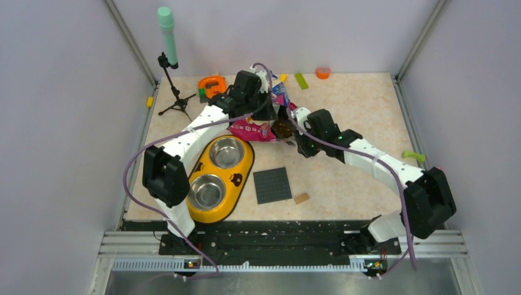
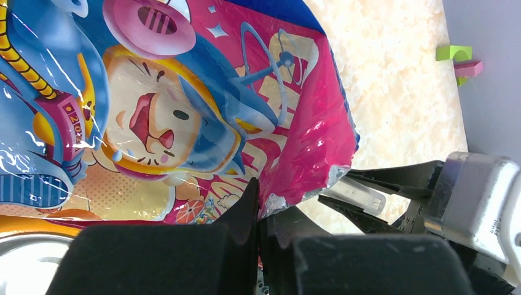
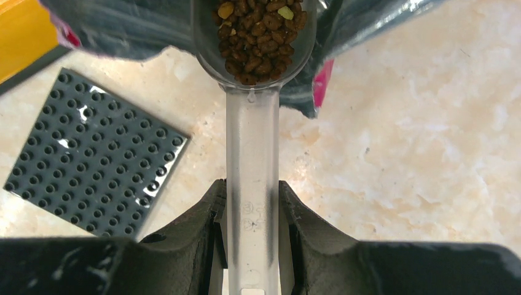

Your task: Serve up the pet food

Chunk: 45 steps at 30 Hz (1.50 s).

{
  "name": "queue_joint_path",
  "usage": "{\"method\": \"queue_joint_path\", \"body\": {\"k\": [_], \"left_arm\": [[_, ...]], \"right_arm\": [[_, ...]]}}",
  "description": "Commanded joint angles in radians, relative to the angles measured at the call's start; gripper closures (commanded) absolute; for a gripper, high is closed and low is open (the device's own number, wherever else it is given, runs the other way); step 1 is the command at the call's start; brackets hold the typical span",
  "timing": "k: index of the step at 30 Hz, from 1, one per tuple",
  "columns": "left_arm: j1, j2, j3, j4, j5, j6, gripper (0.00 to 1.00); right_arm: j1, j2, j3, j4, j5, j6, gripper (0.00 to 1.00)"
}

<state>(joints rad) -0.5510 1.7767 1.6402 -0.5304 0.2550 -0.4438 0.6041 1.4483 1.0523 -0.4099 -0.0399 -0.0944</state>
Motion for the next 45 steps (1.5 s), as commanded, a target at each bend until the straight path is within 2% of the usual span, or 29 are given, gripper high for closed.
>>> {"method": "queue_joint_path", "body": {"k": [1,3,6,9,12,16,19,22,25,33,39,45], "left_arm": [[0.0,-0.018,0.034,0.07,0.082,-0.033,1.0],[0.004,-0.026,0.033,0.068,0.097,-0.034,1.0],[0.012,-0.058,-0.016,0.103,0.125,-0.063,1.0],[0.015,-0.076,-0.05,0.115,0.137,-0.075,1.0],[0.016,-0.077,-0.06,0.104,0.145,-0.073,1.0],[0.016,-0.081,-0.05,0.073,0.141,-0.073,1.0],[0.016,-0.1,-0.086,0.101,0.129,-0.085,1.0],[0.017,-0.099,-0.074,0.095,0.139,-0.091,1.0],[0.017,-0.103,-0.071,0.105,0.141,-0.095,1.0],[0.017,-0.084,-0.026,0.129,0.174,-0.114,1.0],[0.021,-0.045,0.038,0.118,0.144,-0.118,1.0],[0.04,0.052,0.204,0.042,0.047,-0.102,1.0]], "right_arm": [[0.014,-0.088,-0.064,0.027,0.036,-0.052,1.0],[0.014,-0.113,-0.105,0.082,0.035,-0.027,1.0],[0.018,-0.11,-0.184,0.295,0.03,0.043,1.0],[0.053,-0.09,-0.155,0.276,0.093,0.068,1.0],[0.062,-0.108,-0.205,0.397,0.118,0.086,1.0],[0.065,-0.079,-0.133,0.315,0.121,0.083,1.0],[0.065,-0.088,-0.18,0.417,0.127,0.087,1.0],[0.066,-0.094,-0.158,0.297,0.12,0.087,1.0],[0.066,-0.209,-0.25,0.337,0.135,0.087,1.0],[0.066,-0.303,-0.226,0.146,0.123,0.08,1.0],[0.066,-0.368,-0.144,-0.039,0.102,0.08,1.0],[0.073,-0.41,-0.018,-0.237,0.058,0.075,1.0]]}}
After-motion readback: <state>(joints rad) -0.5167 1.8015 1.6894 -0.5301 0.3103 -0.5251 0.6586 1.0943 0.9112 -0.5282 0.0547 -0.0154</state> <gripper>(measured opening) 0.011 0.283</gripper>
